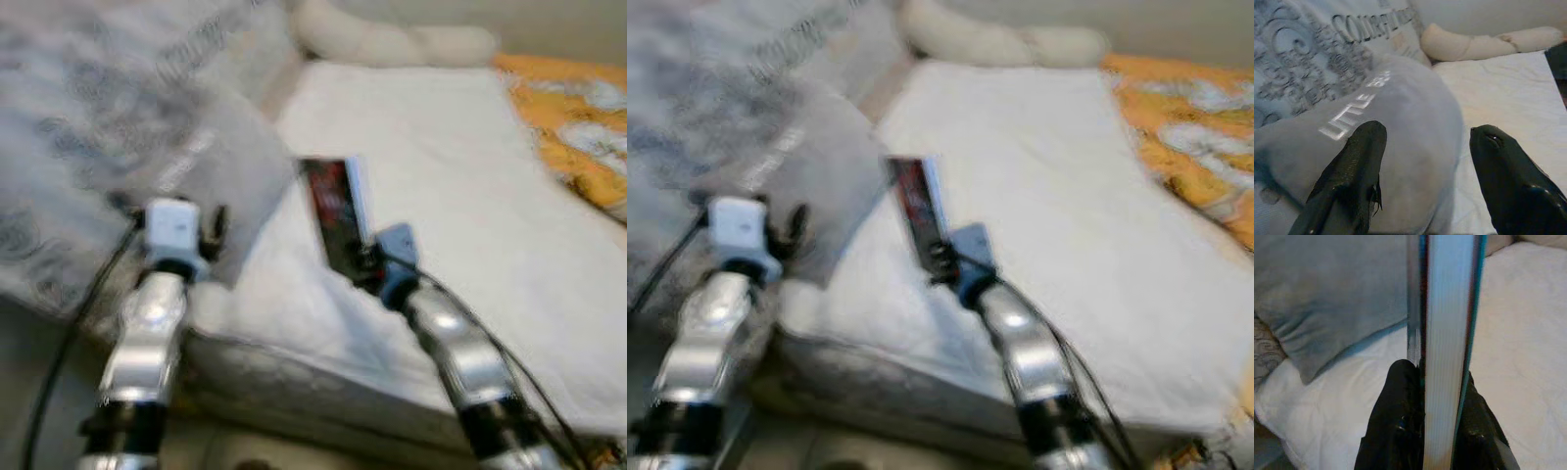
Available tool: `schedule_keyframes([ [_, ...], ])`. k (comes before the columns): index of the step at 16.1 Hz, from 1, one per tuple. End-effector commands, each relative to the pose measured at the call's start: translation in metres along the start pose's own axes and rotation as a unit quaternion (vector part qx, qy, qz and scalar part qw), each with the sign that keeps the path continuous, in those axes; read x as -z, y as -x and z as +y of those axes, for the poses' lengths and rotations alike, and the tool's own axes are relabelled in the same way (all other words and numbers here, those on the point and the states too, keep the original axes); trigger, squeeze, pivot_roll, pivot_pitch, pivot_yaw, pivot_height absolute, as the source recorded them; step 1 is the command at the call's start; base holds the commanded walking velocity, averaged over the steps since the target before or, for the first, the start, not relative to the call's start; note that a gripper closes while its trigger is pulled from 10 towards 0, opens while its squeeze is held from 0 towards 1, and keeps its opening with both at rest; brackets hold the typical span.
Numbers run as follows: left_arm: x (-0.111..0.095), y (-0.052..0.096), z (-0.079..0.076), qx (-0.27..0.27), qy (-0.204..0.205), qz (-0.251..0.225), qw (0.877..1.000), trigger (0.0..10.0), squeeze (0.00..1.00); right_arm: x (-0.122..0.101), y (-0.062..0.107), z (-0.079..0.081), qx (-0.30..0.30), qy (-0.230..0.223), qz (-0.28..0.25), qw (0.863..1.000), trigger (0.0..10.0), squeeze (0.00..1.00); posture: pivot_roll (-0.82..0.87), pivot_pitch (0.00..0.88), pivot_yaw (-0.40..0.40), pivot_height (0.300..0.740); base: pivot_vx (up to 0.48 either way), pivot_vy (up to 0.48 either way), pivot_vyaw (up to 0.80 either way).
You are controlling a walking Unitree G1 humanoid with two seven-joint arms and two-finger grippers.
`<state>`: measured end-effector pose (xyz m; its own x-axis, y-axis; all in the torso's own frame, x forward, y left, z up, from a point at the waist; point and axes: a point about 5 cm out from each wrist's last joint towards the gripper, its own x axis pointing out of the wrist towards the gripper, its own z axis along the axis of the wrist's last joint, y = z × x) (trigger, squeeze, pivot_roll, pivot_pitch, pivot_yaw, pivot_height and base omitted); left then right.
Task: Clean up the room
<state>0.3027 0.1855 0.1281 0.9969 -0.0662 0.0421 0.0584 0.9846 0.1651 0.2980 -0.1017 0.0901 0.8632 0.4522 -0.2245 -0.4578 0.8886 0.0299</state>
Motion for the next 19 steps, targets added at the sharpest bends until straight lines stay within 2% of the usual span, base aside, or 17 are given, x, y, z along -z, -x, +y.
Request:
schedule_keyframes([
  [1, -0.001, 0.001, 0.011, -0.013, -0.005, 0.002, 1.000, 10.0, 0.00, -0.020, -0.005, 0.009, -0.020, 0.003, -0.039, 0.999, 10.0, 0.00, 0.03, 0.000, 0.025, 0.740, 0.341, 0.000, 0.79],
  [3, -0.001, 0.001, 0.011, -0.011, -0.005, 0.002, 1.000, 10.0, 0.00, -0.019, -0.005, 0.008, -0.016, -0.016, -0.037, 0.999, 10.0, 0.00, 0.04, 0.000, 0.027, 0.740, 0.341, 0.000, 0.00],
  [8, -0.001, 0.002, 0.009, 0.002, -0.007, 0.004, 1.000, 10.0, 0.00, -0.018, -0.006, 0.004, 0.004, -0.023, -0.031, 0.999, 10.0, 0.00, 0.04, 0.000, 0.027, 0.740, 0.332, 0.000, 0.00],
  [10, 0.002, 0.007, 0.001, 0.054, 0.000, 0.010, 0.998, 10.0, 0.00, -0.016, -0.009, -0.005, 0.029, -0.071, -0.005, 0.997, 10.0, 0.00, 0.04, 0.000, 0.026, 0.740, 0.000, 0.000, 0.00],
  [12, 0.001, 0.010, -0.001, 0.094, 0.001, 0.015, 0.996, 10.0, 0.00, -0.013, -0.014, -0.015, 0.059, -0.133, 0.016, 0.989, 10.0, 0.00, 0.04, 0.000, 0.025, 0.740, 0.000, 0.000, 0.00],
  [15, 0.004, 0.020, 0.001, 0.175, -0.012, 0.043, 0.983, 10.0, 0.00, -0.006, -0.030, -0.027, 0.083, -0.249, 0.056, 0.963, 10.0, 0.00, 0.05, 0.000, 0.021, 0.740, 0.000, 0.000, 0.00],
  [16, 0.006, 0.028, 0.002, 0.220, -0.025, 0.065, 0.973, 10.0, 0.00, -0.004, -0.037, -0.027, 0.073, -0.304, 0.071, 0.947, 10.0, 0.00, 0.08, 0.000, 0.008, 0.740, 0.000, 0.000, 0.00],
  [19, 0.007, 0.040, 0.008, 0.279, -0.035, 0.097, 0.955, 10.0, 0.00, 0.000, -0.047, -0.024, 0.051, -0.360, 0.094, 0.927, 10.0, 0.00, 0.10, 0.000, 0.001, 0.740, 0.000, 0.000, 0.00],
])
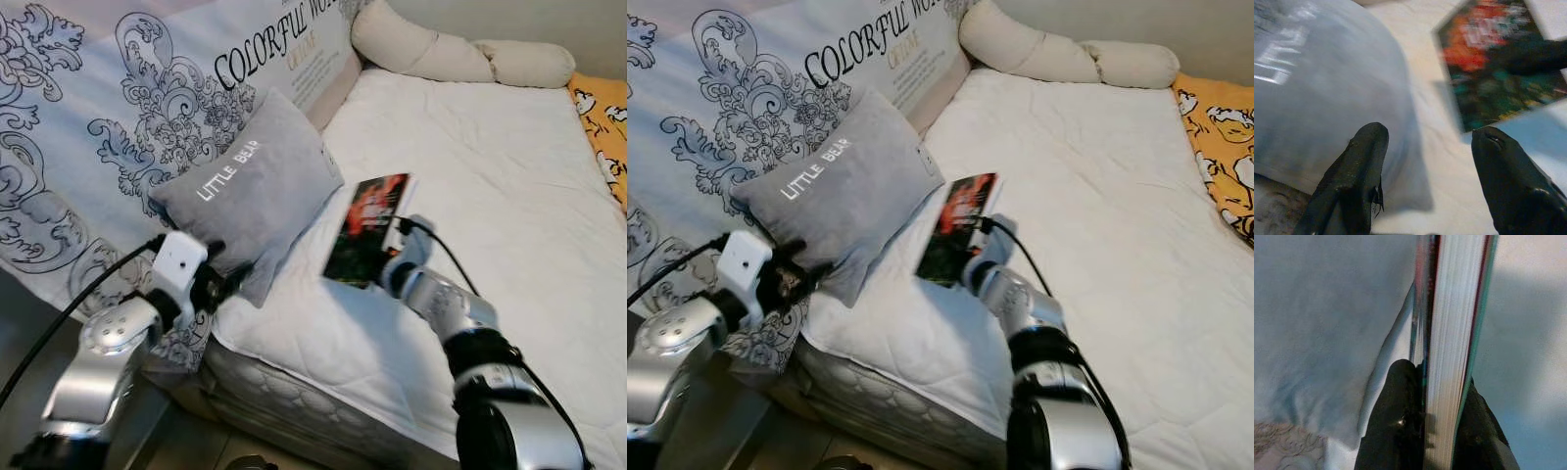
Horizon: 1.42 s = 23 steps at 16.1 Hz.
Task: Clean up the room
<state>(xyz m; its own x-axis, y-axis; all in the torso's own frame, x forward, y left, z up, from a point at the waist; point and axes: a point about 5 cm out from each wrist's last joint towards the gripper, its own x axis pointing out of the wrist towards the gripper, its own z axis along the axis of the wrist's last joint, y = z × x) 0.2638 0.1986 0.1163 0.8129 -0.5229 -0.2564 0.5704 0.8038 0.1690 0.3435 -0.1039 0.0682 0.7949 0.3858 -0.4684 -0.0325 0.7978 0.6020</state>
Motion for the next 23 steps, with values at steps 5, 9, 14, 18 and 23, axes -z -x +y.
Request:
schedule_keyframes([
  [5, -0.009, 0.021, -0.015, 0.127, -0.030, 0.056, 0.990, 10.0, 0.00, 0.000, -0.010, 0.000, 0.012, -0.061, 0.025, 0.998, 10.0, 0.00, 0.19, 0.000, -0.027, 0.740, 0.000, 0.000, 0.00],
  [9, -0.003, 0.039, -0.021, 0.147, -0.030, 0.098, 0.984, 10.0, 0.00, 0.010, -0.012, -0.006, 0.049, -0.041, 0.038, 0.997, 10.0, 0.00, 0.25, 0.000, -0.034, 0.740, 0.000, 0.000, 0.00],
  [14, -0.003, 0.043, -0.034, 0.192, -0.010, 0.113, 0.975, 10.0, 0.00, 0.012, -0.007, -0.023, 0.093, -0.048, 0.033, 0.994, 10.0, 0.00, 0.24, 0.000, -0.026, 0.740, 0.000, 0.000, 0.00],
  [18, -0.013, 0.033, -0.034, 0.197, -0.007, 0.095, 0.976, 10.0, 0.00, 0.008, -0.003, -0.034, 0.118, -0.066, 0.020, 0.991, 10.0, 1.00, 0.23, 0.000, -0.013, 0.740, 0.000, 0.000, 0.00],
  [23, -0.016, 0.029, -0.036, 0.195, -0.004, 0.090, 0.977, 10.0, 0.00, 0.007, 0.008, -0.060, 0.161, -0.075, 0.008, 0.984, 10.0, 1.00, 0.24, 0.000, -0.012, 0.740, 0.000, 0.000, 0.00],
])
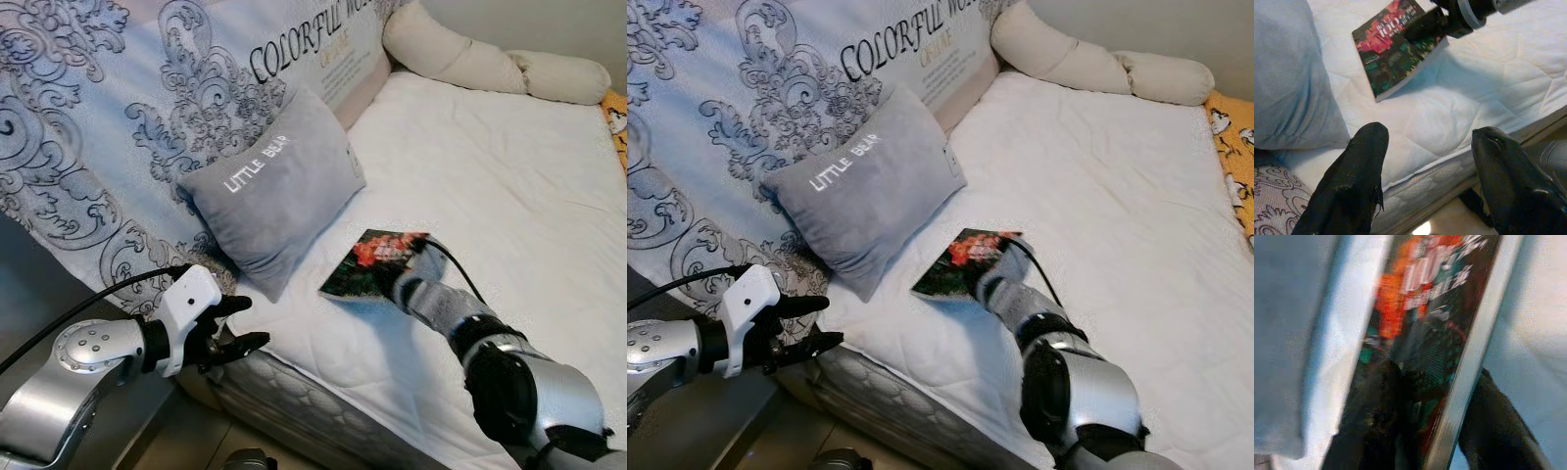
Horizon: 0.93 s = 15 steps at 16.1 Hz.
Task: Clean up the room
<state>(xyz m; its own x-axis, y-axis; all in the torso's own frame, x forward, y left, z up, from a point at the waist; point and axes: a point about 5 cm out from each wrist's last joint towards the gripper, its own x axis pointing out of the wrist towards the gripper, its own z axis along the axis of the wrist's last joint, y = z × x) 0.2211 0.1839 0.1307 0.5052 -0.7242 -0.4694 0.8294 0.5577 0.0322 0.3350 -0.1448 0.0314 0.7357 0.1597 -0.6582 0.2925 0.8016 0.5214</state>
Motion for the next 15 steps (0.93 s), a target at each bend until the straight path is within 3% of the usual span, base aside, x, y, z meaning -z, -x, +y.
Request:
schedule_keyframes([
  [1, -0.003, -0.003, -0.001, 0.004, -0.002, -0.003, 1.000, 10.0, 0.00, -0.005, 0.002, -0.011, 0.021, 0.000, -0.011, 1.000, 10.0, 1.00, 0.24, 0.000, -0.011, 0.740, 0.000, 0.000, 0.00],
  [5, -0.001, -0.007, -0.001, -0.005, 0.012, -0.017, 1.000, 10.0, 0.00, -0.005, 0.005, -0.027, 0.019, 0.006, -0.005, 1.000, 10.0, 1.00, 0.19, 0.000, 0.007, 0.740, 0.000, 0.000, 0.00],
  [7, -0.001, -0.015, 0.002, -0.031, 0.041, -0.051, 0.997, 10.0, 0.00, -0.019, 0.010, -0.038, 0.001, 0.024, -0.038, 0.999, 10.0, 1.00, 0.13, 0.000, 0.026, 0.740, 0.000, 0.000, 0.00],
  [8, -0.001, -0.026, 0.006, -0.075, 0.068, -0.086, 0.991, 10.0, 0.00, -0.031, 0.015, -0.046, -0.001, 0.096, -0.071, 0.993, 10.0, 1.00, 0.08, 0.000, 0.045, 0.740, 0.000, 0.000, 0.00],
  [9, 0.000, -0.031, 0.008, -0.099, 0.076, -0.101, 0.987, 10.0, 0.00, -0.035, 0.017, -0.049, -0.004, 0.134, -0.083, 0.988, 10.0, 1.00, 0.05, 0.000, 0.056, 0.740, 0.000, 0.000, 0.00],
  [11, 0.003, -0.046, 0.017, -0.199, 0.110, -0.133, 0.965, 10.0, 0.00, -0.045, 0.025, -0.051, 0.000, 0.197, -0.128, 0.972, 10.0, 1.00, -0.01, 0.000, 0.074, 0.740, 0.000, 0.000, 0.00],
  [13, 0.002, -0.052, 0.020, -0.237, 0.115, -0.147, 0.954, 10.0, 0.00, -0.047, 0.036, -0.039, -0.023, 0.202, -0.186, 0.961, 10.0, 1.00, -0.04, 0.000, 0.079, 0.740, 0.000, 0.000, 0.00],
  [15, 0.000, -0.057, 0.018, -0.248, 0.115, -0.156, 0.949, 10.0, 0.00, -0.047, 0.049, -0.032, -0.005, 0.161, -0.244, 0.956, 10.0, 1.00, -0.05, 0.000, 0.068, 0.740, 0.000, -0.345, 0.00],
])
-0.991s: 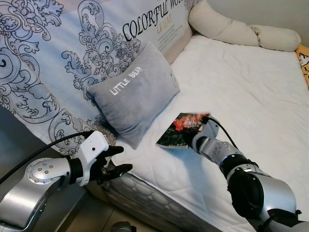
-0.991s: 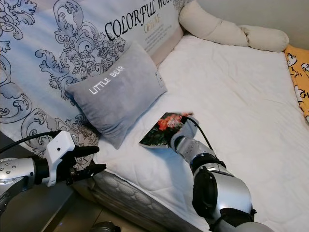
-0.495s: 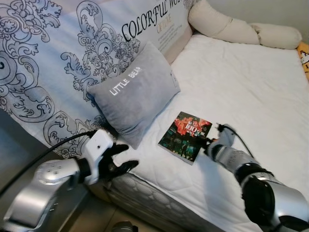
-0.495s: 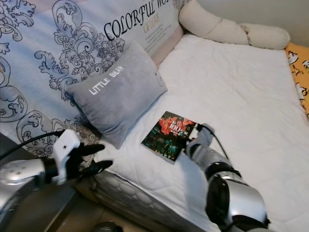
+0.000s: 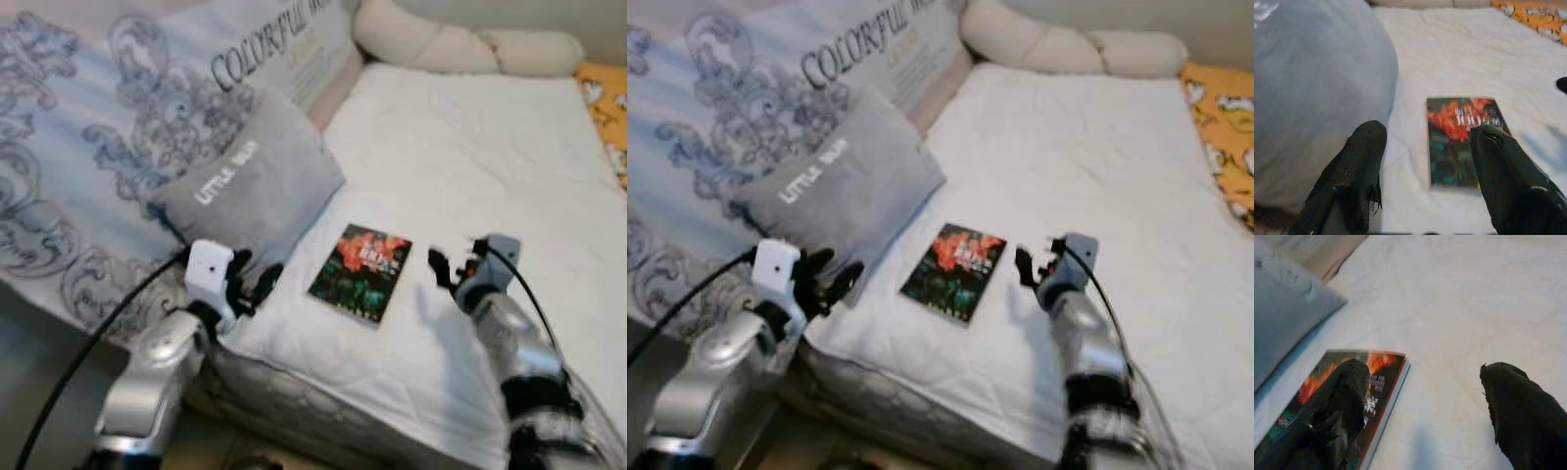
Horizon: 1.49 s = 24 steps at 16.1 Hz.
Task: Clean up the room
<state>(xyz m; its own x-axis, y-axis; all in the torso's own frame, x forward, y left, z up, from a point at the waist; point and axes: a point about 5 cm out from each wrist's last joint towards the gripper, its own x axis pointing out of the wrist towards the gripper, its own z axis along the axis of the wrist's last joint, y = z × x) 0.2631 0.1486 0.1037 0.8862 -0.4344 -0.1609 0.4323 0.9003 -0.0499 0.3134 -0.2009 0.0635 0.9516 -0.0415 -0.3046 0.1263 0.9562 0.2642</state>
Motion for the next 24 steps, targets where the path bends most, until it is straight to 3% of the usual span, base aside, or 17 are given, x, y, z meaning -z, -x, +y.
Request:
schedule_keyframes([
  [1, 0.000, -0.001, 0.003, -0.019, -0.019, -0.004, 1.000, 10.0, 0.00, -0.012, 0.009, 0.010, 0.020, 0.042, -0.054, 0.997, 10.0, 1.00, -0.05, 0.000, 0.061, 0.740, 0.000, -0.439, 0.00],
  [3, 0.003, -0.001, 0.004, -0.034, -0.020, -0.008, 0.999, 10.0, 0.00, -0.012, 0.021, 0.025, -0.006, 0.131, -0.088, 0.988, 10.0, 1.00, -0.05, 0.000, 0.048, 0.740, 0.000, -0.437, 0.00],
  [4, 0.006, 0.000, 0.006, -0.044, -0.018, -0.010, 0.999, 10.0, 0.00, -0.009, 0.028, 0.032, -0.014, 0.103, -0.085, 0.991, 10.0, 1.00, -0.05, 0.000, 0.040, 0.740, 0.000, -0.435, 0.00],
  [6, 0.010, 0.002, 0.007, -0.056, -0.018, -0.009, 0.998, 10.0, 0.00, -0.006, 0.036, 0.039, -0.029, 0.094, -0.074, 0.992, 10.0, 1.00, -0.02, 0.000, 0.012, 0.740, 0.000, -0.435, -0.40],
  [8, 0.011, 0.005, 0.008, -0.064, -0.020, -0.011, 0.998, 10.0, 0.00, -0.005, 0.040, 0.037, -0.022, 0.081, -0.063, 0.994, 10.0, 1.00, -0.01, 0.000, 0.002, 0.740, 0.000, -0.435, -0.79],
  [10, 0.008, 0.002, 0.010, -0.071, -0.020, -0.018, 0.997, 10.0, 0.00, -0.005, 0.043, 0.044, -0.042, 0.100, -0.073, 0.991, 10.0, 1.00, 0.00, 0.000, 0.000, 0.740, 0.000, -0.435, -0.39],
  [13, 0.006, -0.001, 0.009, -0.074, -0.024, -0.022, 0.997, 10.0, 0.00, -0.005, 0.041, 0.038, -0.021, 0.108, -0.055, 0.992, 10.0, 1.00, -0.01, 0.000, 0.008, 0.740, 0.000, -0.434, 0.00],
  [16, 0.007, -0.004, 0.020, -0.130, -0.035, -0.026, 0.991, 10.0, 0.00, -0.007, 0.038, 0.030, -0.007, 0.147, -0.041, 0.988, 10.0, 1.00, -0.01, 0.000, 0.012, 0.740, 0.000, -0.419, 0.00],
  [22, 0.005, -0.009, 0.020, -0.131, -0.061, -0.025, 0.989, 10.0, 0.00, -0.001, 0.037, 0.027, 0.011, 0.150, -0.021, 0.988, 10.0, 1.00, -0.01, 0.000, 0.011, 0.740, 0.000, -0.383, 0.00],
  [24, 0.007, -0.010, 0.020, -0.127, -0.067, -0.016, 0.990, 10.0, 0.00, 0.007, 0.036, 0.027, 0.018, 0.167, 0.007, 0.986, 10.0, 1.00, -0.01, 0.000, 0.015, 0.740, 0.000, 0.000, 0.00],
])
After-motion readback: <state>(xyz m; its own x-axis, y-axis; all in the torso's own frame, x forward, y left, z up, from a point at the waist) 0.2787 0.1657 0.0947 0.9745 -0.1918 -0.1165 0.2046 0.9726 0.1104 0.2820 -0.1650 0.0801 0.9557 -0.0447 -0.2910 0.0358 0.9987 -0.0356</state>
